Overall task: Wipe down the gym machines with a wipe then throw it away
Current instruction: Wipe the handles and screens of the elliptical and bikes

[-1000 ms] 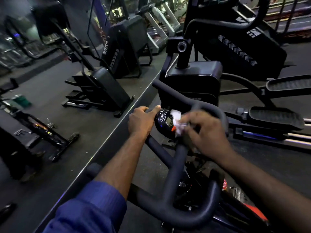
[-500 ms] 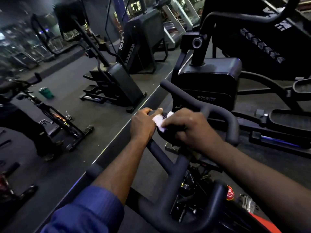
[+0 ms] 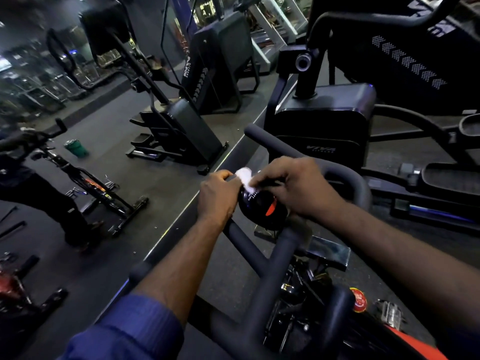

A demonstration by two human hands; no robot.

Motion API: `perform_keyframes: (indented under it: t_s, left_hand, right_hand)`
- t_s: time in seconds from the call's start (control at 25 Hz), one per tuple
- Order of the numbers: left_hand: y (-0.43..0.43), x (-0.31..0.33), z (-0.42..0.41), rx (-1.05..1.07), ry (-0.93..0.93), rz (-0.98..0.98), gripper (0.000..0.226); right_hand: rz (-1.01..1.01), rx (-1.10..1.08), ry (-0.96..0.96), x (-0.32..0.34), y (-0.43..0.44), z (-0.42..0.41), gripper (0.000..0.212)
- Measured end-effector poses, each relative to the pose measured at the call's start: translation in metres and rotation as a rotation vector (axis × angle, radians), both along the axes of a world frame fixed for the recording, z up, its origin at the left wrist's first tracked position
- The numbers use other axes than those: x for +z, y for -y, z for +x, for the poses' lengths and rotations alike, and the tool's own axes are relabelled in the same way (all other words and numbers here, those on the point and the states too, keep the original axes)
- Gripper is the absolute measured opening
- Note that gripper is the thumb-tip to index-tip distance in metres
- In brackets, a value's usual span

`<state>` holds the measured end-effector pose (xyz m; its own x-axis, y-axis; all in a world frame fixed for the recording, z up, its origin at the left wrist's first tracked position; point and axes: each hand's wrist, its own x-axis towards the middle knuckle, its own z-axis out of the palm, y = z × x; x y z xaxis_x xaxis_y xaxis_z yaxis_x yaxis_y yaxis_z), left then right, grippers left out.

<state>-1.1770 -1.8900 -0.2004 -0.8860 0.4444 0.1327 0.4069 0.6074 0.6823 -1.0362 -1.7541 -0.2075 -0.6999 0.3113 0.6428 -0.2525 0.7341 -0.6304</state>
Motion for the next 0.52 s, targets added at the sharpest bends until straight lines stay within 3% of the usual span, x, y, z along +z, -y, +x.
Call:
perform_keyframes:
  t_s: [0.24, 0.52]
  left_hand:
    - [0.000, 0.001, 0.001, 0.022, -0.002, -0.019, 0.048]
    - [0.001, 0.003, 0.004, 0.028, -0.009, -0.010, 0.047]
  right_hand:
    - [-0.294, -0.074, 0.148, -0.024, -0.012, 0.019, 0.017]
    - [-0.307, -0.133, 0.093, -0.024, 0.001, 0.020, 0.019]
